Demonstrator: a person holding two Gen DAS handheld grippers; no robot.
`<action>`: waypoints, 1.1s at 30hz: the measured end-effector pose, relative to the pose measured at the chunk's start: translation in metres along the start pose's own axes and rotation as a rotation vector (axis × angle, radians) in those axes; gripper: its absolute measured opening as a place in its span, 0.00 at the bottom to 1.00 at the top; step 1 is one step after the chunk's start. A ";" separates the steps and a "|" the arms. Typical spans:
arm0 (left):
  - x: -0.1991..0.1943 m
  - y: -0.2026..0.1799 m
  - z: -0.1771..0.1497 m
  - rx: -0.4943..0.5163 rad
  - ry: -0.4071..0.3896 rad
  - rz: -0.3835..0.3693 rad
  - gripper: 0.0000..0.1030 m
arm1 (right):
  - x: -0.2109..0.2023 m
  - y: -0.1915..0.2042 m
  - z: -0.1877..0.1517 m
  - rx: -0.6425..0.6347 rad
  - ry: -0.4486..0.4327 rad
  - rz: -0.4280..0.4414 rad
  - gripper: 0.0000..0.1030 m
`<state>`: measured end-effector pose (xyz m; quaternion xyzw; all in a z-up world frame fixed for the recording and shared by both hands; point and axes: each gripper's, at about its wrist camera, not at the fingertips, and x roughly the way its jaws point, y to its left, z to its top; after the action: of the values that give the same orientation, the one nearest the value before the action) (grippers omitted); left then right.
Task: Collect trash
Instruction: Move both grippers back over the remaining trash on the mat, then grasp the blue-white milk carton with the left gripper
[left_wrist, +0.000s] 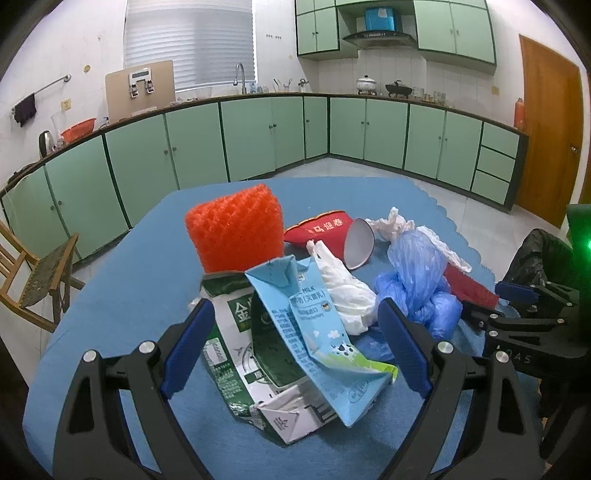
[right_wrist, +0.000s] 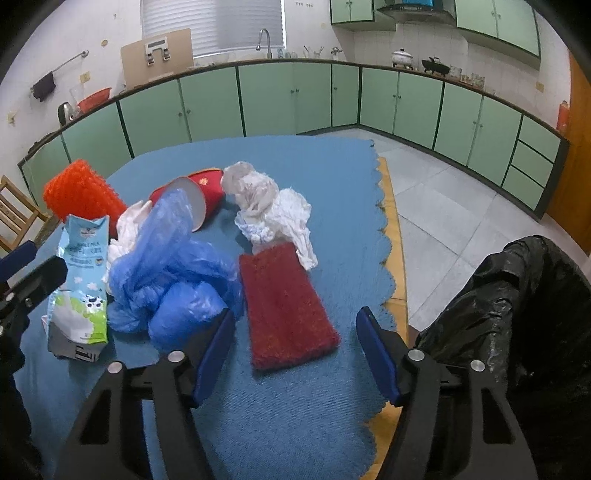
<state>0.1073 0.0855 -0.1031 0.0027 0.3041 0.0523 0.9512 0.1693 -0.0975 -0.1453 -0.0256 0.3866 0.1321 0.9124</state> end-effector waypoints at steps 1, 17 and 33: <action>0.000 -0.001 0.000 0.002 0.002 0.000 0.85 | 0.002 0.000 0.000 0.000 0.010 0.004 0.59; 0.002 -0.010 -0.004 0.010 0.027 -0.009 0.85 | -0.012 -0.007 -0.002 0.034 -0.004 0.041 0.46; 0.029 -0.018 -0.009 -0.003 0.147 -0.028 0.67 | -0.033 -0.008 -0.005 0.038 -0.023 0.068 0.46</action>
<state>0.1276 0.0705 -0.1279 -0.0070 0.3731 0.0395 0.9269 0.1463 -0.1136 -0.1260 0.0063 0.3789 0.1560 0.9122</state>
